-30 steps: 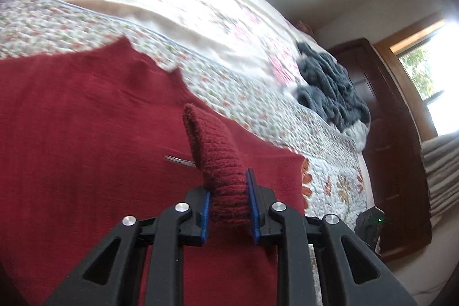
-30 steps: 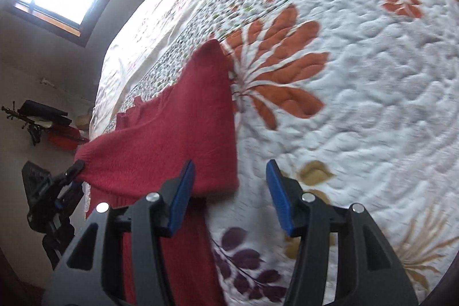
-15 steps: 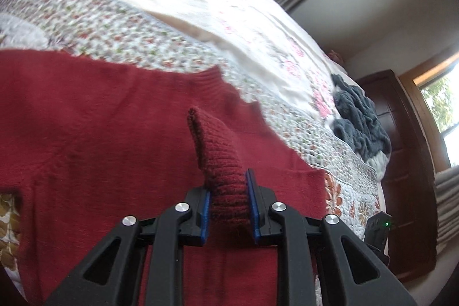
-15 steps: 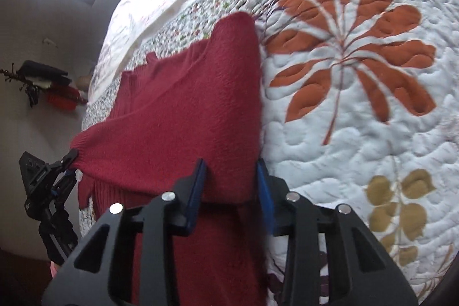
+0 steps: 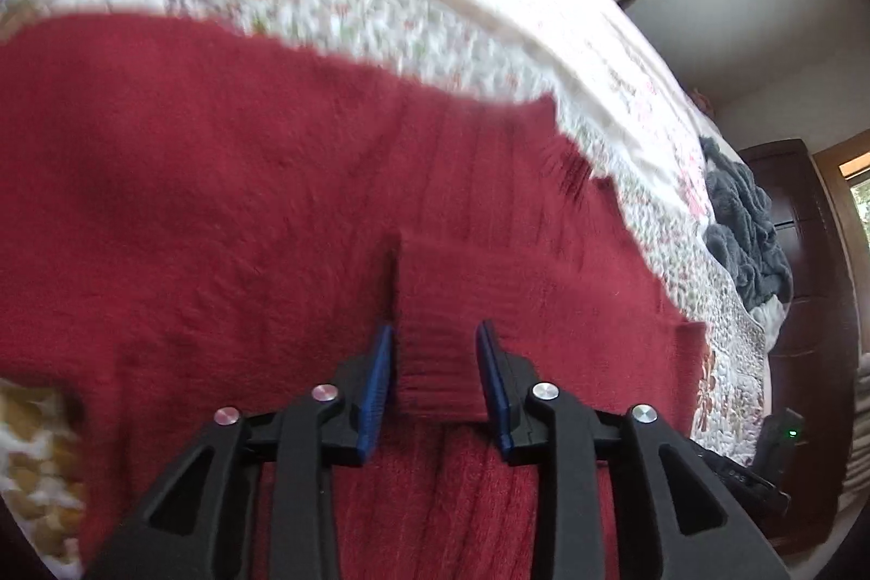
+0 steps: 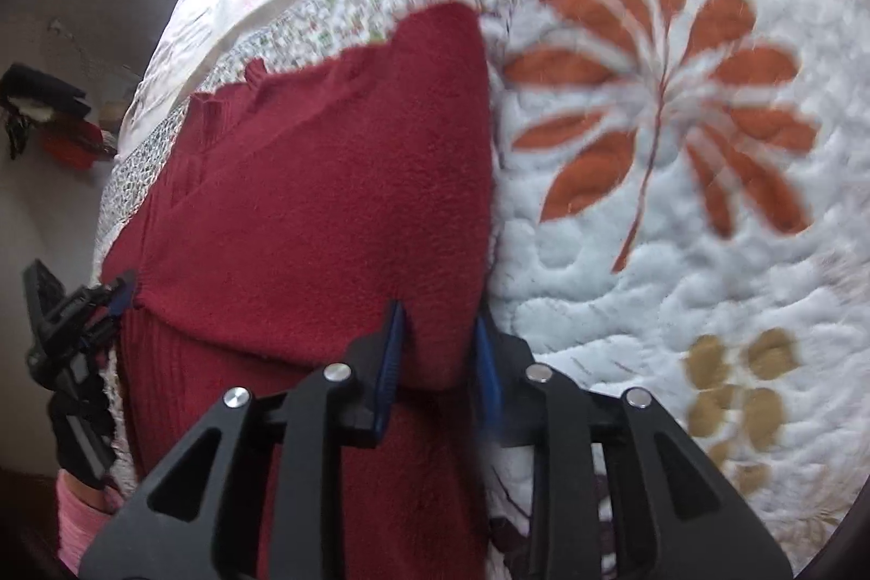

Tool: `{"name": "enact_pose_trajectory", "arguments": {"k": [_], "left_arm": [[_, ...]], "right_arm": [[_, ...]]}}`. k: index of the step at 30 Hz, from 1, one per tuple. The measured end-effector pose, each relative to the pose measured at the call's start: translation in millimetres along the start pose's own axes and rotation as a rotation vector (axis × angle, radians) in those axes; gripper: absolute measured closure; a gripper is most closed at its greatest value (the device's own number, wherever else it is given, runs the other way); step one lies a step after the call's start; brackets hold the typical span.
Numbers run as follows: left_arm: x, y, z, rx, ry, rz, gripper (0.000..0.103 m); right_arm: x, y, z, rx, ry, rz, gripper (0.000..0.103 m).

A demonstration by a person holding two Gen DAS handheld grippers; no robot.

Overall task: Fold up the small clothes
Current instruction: 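Fold the held sleeve across the sweater front with the left tool, release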

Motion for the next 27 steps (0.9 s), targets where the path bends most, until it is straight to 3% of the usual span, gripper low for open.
{"name": "enact_pose_trajectory", "arguments": {"k": [5, 10, 14, 19, 27], "left_arm": [[37, -38, 5, 0.101, 0.122, 0.001, 0.064], [76, -16, -7, 0.031, 0.217, 0.003, 0.063], [69, 18, -12, -0.026, 0.215, 0.083, 0.063], [63, 30, -18, -0.024, 0.238, 0.086, 0.063], [63, 36, -20, -0.022, 0.233, 0.085, 0.063]], "right_arm": [[-40, -26, 6, 0.055, -0.079, 0.044, 0.076], [-70, 5, 8, -0.007, -0.129, 0.044, 0.076], [-60, 34, 3, -0.057, -0.106, -0.017, 0.076], [-36, 51, -8, -0.071, -0.072, 0.001, 0.078], [-41, 61, -6, -0.071, -0.057, -0.019, 0.078]]}}
Point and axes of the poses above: each gripper's, at about its wrist camera, not at the fingertips, and y roughly the way its jaws point, x to its right, z to its top, the point moved 1 cm from there along y, roughly the way its jaws point, and after that the axes turned 13 degrees about z, right-handed, at the moved point
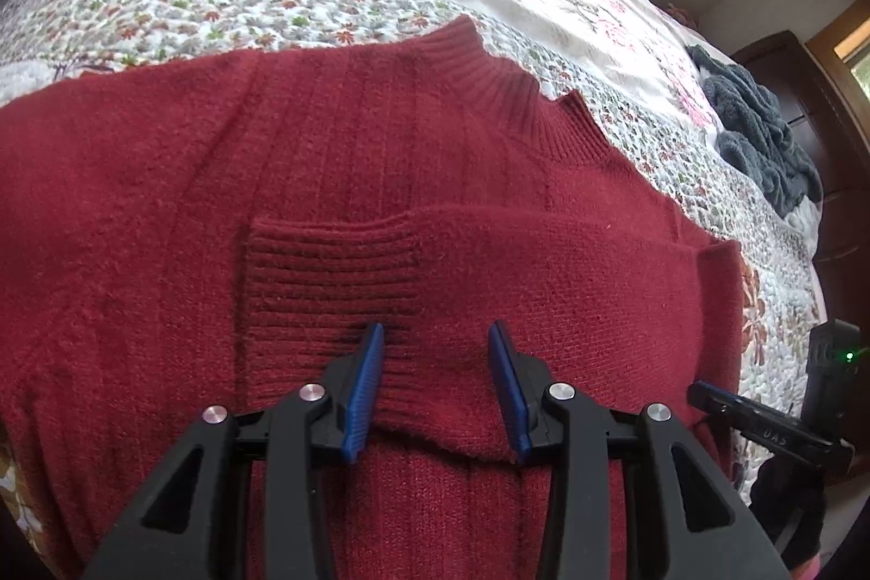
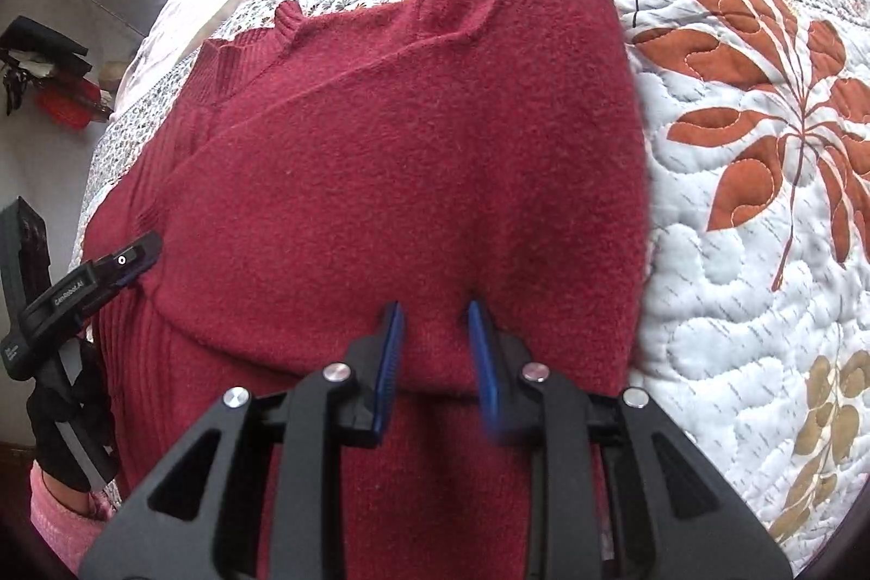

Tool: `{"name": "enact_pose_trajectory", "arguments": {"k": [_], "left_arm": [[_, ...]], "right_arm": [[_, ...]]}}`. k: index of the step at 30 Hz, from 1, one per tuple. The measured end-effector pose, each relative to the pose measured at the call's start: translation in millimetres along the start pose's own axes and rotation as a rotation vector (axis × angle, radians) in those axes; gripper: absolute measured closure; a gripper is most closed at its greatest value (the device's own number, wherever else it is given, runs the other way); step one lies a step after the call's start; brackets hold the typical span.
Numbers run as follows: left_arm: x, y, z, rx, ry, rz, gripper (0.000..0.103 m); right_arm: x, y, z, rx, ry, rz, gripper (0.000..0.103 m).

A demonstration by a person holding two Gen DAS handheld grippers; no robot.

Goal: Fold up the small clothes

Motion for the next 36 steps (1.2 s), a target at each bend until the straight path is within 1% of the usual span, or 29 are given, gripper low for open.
{"name": "enact_pose_trajectory", "arguments": {"k": [2, 3, 4, 5, 7, 8, 10, 11, 12, 15, 17, 18, 20, 22, 24, 25, 28, 30, 33, 36], "left_arm": [[-4, -9, 1, -0.001, -0.02, -0.017, 0.064], [-8, -15, 0, 0.002, -0.03, -0.025, 0.063], [-11, -22, -1, 0.01, -0.039, -0.03, 0.063], [-18, -33, -2, 0.026, -0.045, -0.035, 0.063], [-33, -52, -7, 0.052, -0.06, -0.031, 0.058], [-44, -62, -11, 0.068, -0.068, -0.024, 0.056], [-67, -78, -19, 0.087, -0.089, -0.011, 0.05], [-85, -87, -26, 0.095, -0.111, 0.006, 0.048], [-100, -93, -32, 0.099, -0.134, 0.019, 0.045], [-155, -112, -53, 0.109, -0.221, 0.065, 0.045], [-195, -123, -67, 0.122, -0.298, 0.097, 0.044], [-215, -127, -74, 0.128, -0.338, 0.113, 0.043], [-248, -132, -86, 0.132, -0.404, 0.142, 0.043], [-282, -135, -96, 0.142, -0.488, 0.145, 0.043], [-310, -138, -103, 0.167, -0.564, 0.147, 0.043], [-327, -139, -107, 0.184, -0.618, 0.134, 0.043], [-359, -132, -112, 0.203, -0.734, 0.097, 0.044], [-376, -125, -113, 0.212, -0.784, 0.081, 0.044], [-391, -119, -111, 0.243, -0.827, 0.054, 0.044], [-395, -117, -101, 0.278, -0.829, 0.064, 0.044]], "right_arm": [[-5, -7, 1, 0.006, 0.015, -0.007, 0.077], [-13, -16, 0, 0.023, 0.008, 0.006, 0.068], [-19, -22, -1, 0.038, -0.005, 0.018, 0.064], [-27, -29, -3, 0.054, -0.024, 0.026, 0.057], [-44, -40, -9, 0.071, -0.061, 0.042, 0.055], [-51, -42, -12, 0.07, -0.074, 0.057, 0.055], [-65, -41, -21, 0.059, -0.097, 0.082, 0.051], [-72, -39, -25, 0.053, -0.11, 0.084, 0.049], [-79, -36, -29, 0.047, -0.124, 0.087, 0.049], [-93, -26, -43, 0.026, -0.149, 0.108, 0.049], [-101, -18, -55, 0.004, -0.151, 0.132, 0.049], [-102, -16, -58, -0.006, -0.156, 0.135, 0.049], [-107, -7, -66, -0.021, -0.18, 0.113, 0.049], [-110, 1, -70, -0.028, -0.183, 0.107, 0.049], [-110, 9, -75, -0.037, -0.165, 0.131, 0.049], [-111, 11, -77, -0.038, -0.158, 0.136, 0.049], [-112, 14, -80, -0.033, -0.171, 0.112, 0.049], [-112, 15, -81, -0.028, -0.178, 0.098, 0.049], [-110, 16, -81, -0.027, -0.173, 0.09, 0.049], [-109, 18, -81, -0.023, -0.181, 0.064, 0.049]]}}
Point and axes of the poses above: each gripper's, at about its wrist camera, not at the fingertips, and y roughly the way its jaws point, x to its right, z to its top, the point moved 1 cm from there along y, roughly the way its jaws point, and after that the axes turned 13 degrees about z, right-handed, at the moved point
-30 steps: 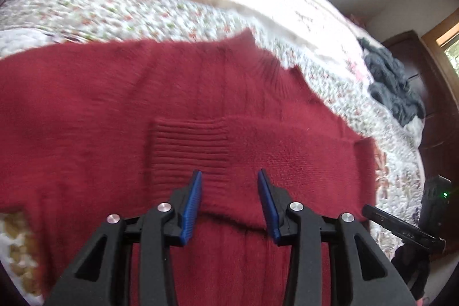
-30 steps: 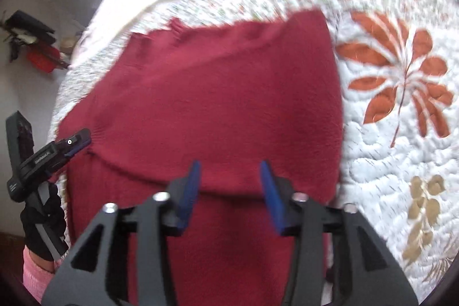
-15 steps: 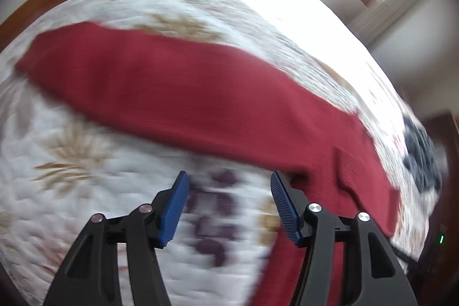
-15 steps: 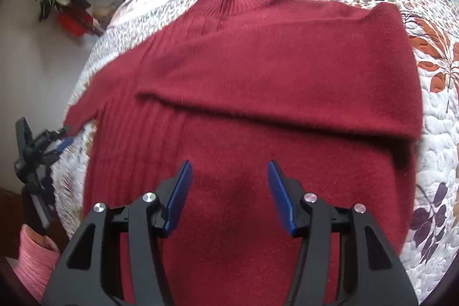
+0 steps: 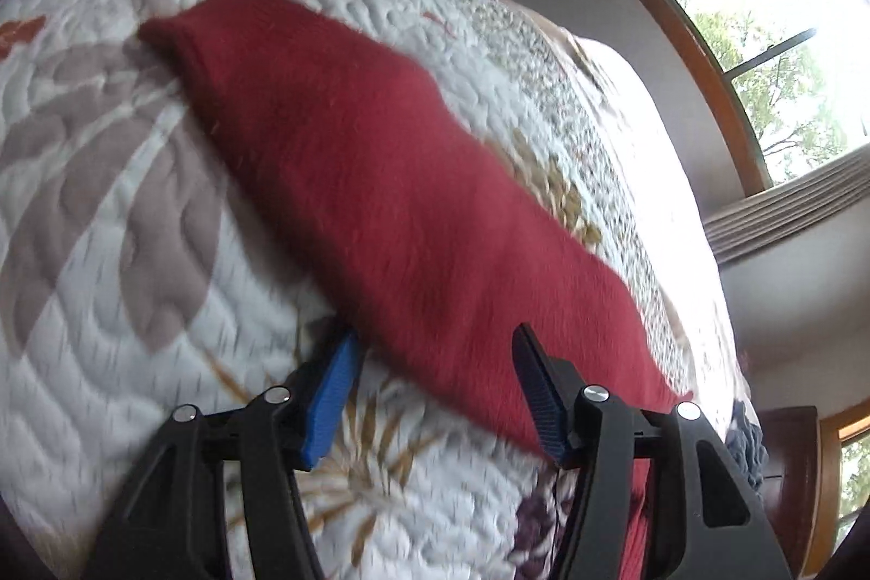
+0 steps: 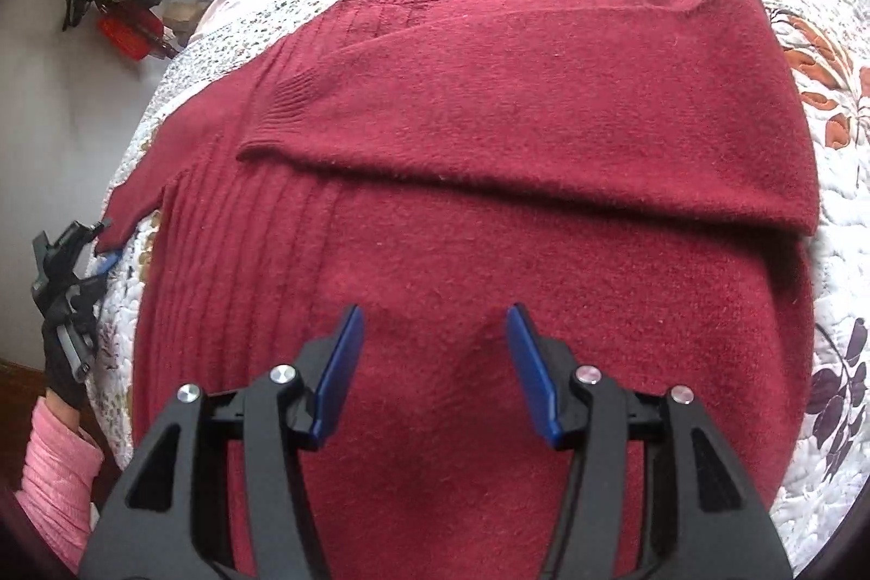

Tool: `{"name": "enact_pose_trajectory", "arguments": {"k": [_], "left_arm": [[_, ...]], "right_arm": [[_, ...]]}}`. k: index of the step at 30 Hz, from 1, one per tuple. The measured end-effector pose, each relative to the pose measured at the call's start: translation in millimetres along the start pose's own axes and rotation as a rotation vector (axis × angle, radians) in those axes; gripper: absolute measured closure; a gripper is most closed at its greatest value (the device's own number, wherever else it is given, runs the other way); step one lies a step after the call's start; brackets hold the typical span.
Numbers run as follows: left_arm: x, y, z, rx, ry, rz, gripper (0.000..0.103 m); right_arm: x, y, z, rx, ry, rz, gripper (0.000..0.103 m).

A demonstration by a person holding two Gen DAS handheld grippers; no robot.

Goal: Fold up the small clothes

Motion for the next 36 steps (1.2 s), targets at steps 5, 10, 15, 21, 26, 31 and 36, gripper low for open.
{"name": "enact_pose_trajectory", "arguments": {"k": [5, 10, 15, 21, 26, 31, 36], "left_arm": [[5, 12, 21, 0.036, -0.024, -0.003, 0.046], [12, 19, 35, 0.063, -0.004, 0.032, 0.055], [13, 21, 42, 0.071, 0.008, 0.069, 0.077], [24, 13, 44, 0.09, 0.043, 0.067, 0.089], [45, 2, 39, 0.112, 0.104, 0.039, 0.092], [78, -11, 25, 0.124, 0.165, -0.006, 0.093], [122, -25, 0, 0.117, 0.258, -0.073, 0.093]], "right_arm": [[2, 4, -1, -0.007, -0.001, -0.013, 0.049], [5, 8, 0, -0.01, 0.0, -0.022, 0.049], [7, 10, 0, -0.015, 0.002, -0.027, 0.049], [7, 9, -1, -0.015, 0.0, -0.03, 0.049], [9, 6, -1, -0.007, 0.006, -0.024, 0.049], [12, 0, -1, 0.0, 0.012, -0.026, 0.049], [15, -6, -2, 0.009, 0.014, -0.03, 0.049]]}}
Point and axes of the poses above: each gripper's, at about its wrist camera, not at the fingertips, and y roughly the way its jaws point, x to its right, z to its top, the point moved 1 cm from there along y, roughly the way its jaws point, and after that the axes turned 13 degrees about z, right-handed, at the moved point
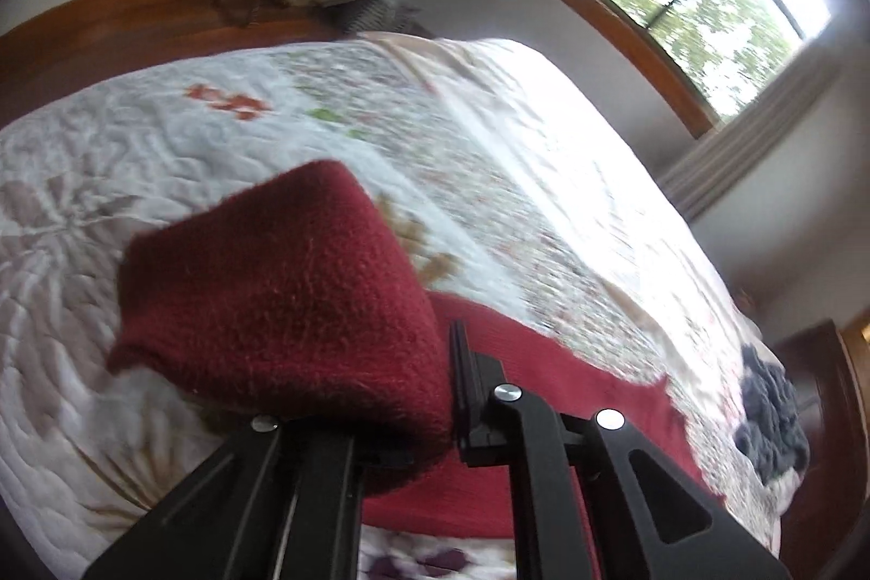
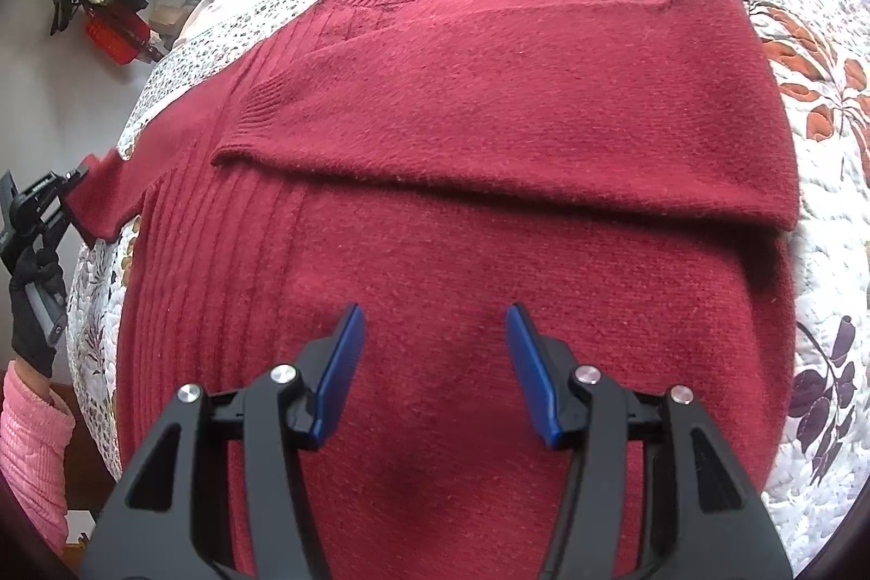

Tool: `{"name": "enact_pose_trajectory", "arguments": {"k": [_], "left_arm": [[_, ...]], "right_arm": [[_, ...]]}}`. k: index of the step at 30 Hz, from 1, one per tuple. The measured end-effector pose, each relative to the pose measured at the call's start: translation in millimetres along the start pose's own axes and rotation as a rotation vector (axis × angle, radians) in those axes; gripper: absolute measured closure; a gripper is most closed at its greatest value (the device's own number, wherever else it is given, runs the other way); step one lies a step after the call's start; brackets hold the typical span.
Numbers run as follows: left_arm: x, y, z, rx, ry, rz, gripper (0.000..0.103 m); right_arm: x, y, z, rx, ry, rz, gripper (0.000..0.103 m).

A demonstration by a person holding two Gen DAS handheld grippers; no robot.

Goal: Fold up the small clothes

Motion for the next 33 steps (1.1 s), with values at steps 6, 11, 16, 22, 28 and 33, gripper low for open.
{"name": "enact_pose_trajectory", "arguments": {"k": [6, 11, 16, 22, 28, 33], "left_arm": [[69, -10, -30, -0.03, 0.097, -0.121, 0.093], [124, -13, -59, -0.064, 0.158, -0.213, 0.093], [159, -9, -82, -0.088, 0.201, -0.262, 0.093], [170, 16, -106, -0.146, 0.197, -0.241, 0.093], [159, 46, -134, -0.233, 0.19, -0.211, 0.093], [145, 64, -151, -0.319, 0.177, -0.198, 0.093]], "right_arm": [[5, -5, -1, 0.008, 0.003, -0.003, 0.049], [8, -7, -3, 0.012, 0.008, 0.001, 0.049], [11, -8, -3, 0.013, 0.011, 0.004, 0.049], [14, -8, -5, 0.01, 0.017, 0.009, 0.049], [14, -6, -5, 0.0, 0.012, 0.0, 0.049], [11, -1, -1, -0.017, 0.017, -0.012, 0.048]]}}
Point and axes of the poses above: each gripper's, at about its wrist camera, not at the fingertips, and y roughly the way its jaws point, x to its right, z to its top, the point moved 1 cm from there along y, roughly the way its jaws point, and after that the axes turned 13 degrees about z, right-handed, at the moved point
